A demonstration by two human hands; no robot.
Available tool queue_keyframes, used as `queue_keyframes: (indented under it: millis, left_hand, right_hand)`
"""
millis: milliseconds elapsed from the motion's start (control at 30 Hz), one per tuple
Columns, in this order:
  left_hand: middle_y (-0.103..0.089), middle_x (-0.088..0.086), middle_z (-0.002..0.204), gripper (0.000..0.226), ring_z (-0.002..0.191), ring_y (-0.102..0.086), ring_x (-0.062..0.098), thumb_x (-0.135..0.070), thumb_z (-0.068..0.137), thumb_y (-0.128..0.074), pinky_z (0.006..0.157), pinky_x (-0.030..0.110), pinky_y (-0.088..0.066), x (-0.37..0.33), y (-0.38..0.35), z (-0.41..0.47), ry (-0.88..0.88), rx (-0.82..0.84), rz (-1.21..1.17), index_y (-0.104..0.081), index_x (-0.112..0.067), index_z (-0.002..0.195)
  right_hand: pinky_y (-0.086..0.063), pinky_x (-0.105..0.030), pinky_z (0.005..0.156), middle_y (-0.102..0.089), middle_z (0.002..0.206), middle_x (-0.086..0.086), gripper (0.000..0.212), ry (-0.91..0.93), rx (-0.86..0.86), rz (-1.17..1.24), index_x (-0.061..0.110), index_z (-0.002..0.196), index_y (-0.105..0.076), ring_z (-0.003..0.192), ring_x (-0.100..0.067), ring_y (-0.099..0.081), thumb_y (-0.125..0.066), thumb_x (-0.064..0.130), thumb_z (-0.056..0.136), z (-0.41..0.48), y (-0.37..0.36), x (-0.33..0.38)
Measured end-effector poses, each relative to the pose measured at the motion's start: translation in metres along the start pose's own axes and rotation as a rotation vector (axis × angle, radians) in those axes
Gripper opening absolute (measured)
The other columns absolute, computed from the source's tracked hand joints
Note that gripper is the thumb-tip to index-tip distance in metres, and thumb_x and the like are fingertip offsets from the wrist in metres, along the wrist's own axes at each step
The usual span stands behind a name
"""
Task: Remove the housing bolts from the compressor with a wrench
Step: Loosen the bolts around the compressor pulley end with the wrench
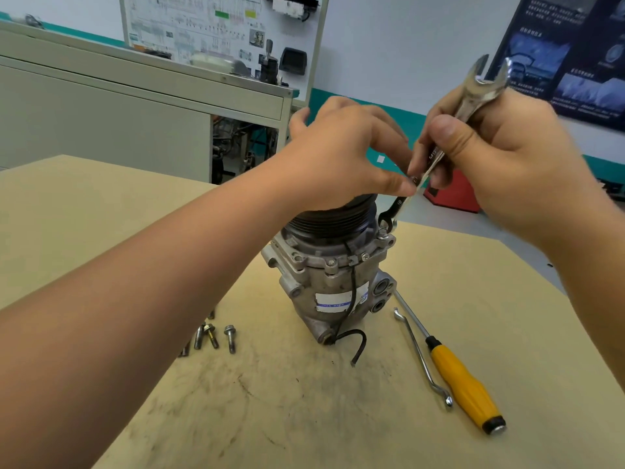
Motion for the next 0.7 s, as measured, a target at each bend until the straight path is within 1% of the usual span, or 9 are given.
queue_keyframes:
  millis: [67, 167, 300, 400, 533, 700]
  left_hand:
    - [-0.049, -0.033, 0.100, 0.017, 0.131, -0.026, 0.008, -0.049, 0.074, -0.071, 0.113, 0.055, -0.007, 0.0013, -0.0006, 0.0027, 0.002, 0.017, 0.003, -0.055, -0.053, 0.069]
    - [-0.052, -0.029, 0.106, 0.015, 0.131, -0.027, 0.009, -0.048, 0.074, -0.071, 0.113, 0.055, -0.009, 0.0044, -0.0014, 0.0044, 0.011, 0.016, 0.005, -0.057, -0.051, 0.068]
    - [-0.051, -0.031, 0.100, 0.015, 0.128, -0.028, 0.008, -0.048, 0.073, -0.072, 0.112, 0.054, -0.011, 0.0057, -0.0014, 0.0052, 0.004, 0.000, -0.011, -0.058, -0.049, 0.067]
    - [-0.050, -0.033, 0.097, 0.015, 0.122, -0.027, 0.005, -0.049, 0.072, -0.072, 0.111, 0.054, -0.013, 0.0060, -0.0014, 0.0062, -0.014, -0.006, -0.012, -0.058, -0.050, 0.067]
    - [-0.051, -0.034, 0.095, 0.015, 0.127, -0.032, 0.008, -0.049, 0.073, -0.073, 0.111, 0.055, -0.016, 0.0067, -0.0031, 0.0067, -0.023, -0.001, -0.024, -0.058, -0.051, 0.067]
    - [-0.050, -0.033, 0.097, 0.017, 0.122, -0.027, 0.005, -0.048, 0.072, -0.072, 0.112, 0.054, -0.014, 0.0061, -0.0031, 0.0071, -0.038, -0.004, -0.027, -0.057, -0.052, 0.067]
  right_hand:
    - [-0.048, -0.017, 0.058, -0.063, 0.070, 0.006, 0.019, -0.004, 0.029, 0.000, 0.016, 0.084, -0.050, 0.056, -0.007, -0.057, -0.043, 0.009, 0.099, 0.0034, -0.0018, -0.0002]
    - [-0.048, -0.014, 0.058, -0.062, 0.068, 0.008, 0.021, 0.001, 0.057, -0.010, 0.019, 0.082, -0.051, 0.056, -0.006, -0.057, -0.044, 0.009, 0.099, 0.0077, -0.0027, -0.0011]
    - [-0.048, -0.014, 0.058, -0.064, 0.065, 0.014, 0.020, 0.027, 0.068, -0.014, 0.022, 0.082, -0.051, 0.057, -0.007, -0.058, -0.045, 0.013, 0.098, 0.0097, -0.0027, -0.0015]
    - [-0.049, -0.016, 0.059, -0.063, 0.068, 0.011, 0.018, 0.051, 0.047, -0.009, 0.024, 0.081, -0.051, 0.057, -0.008, -0.058, -0.045, 0.015, 0.096, 0.0075, -0.0032, -0.0016]
    - [-0.049, -0.018, 0.058, -0.063, 0.070, 0.009, 0.016, 0.048, 0.040, -0.003, 0.022, 0.080, -0.051, 0.056, -0.008, -0.058, -0.045, 0.017, 0.095, 0.0064, -0.0035, -0.0017]
    - [-0.049, -0.017, 0.058, -0.063, 0.069, 0.010, 0.017, 0.059, 0.031, -0.009, 0.024, 0.081, -0.051, 0.057, -0.008, -0.059, -0.045, 0.018, 0.095, 0.0043, -0.0022, -0.0012]
Point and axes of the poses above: each hand's wrist, its own z-axis towards the middle knuckle, its own y-axis out of the back of the hand, x = y × z, the point moved 2 cm from there along z, towards the middle knuckle
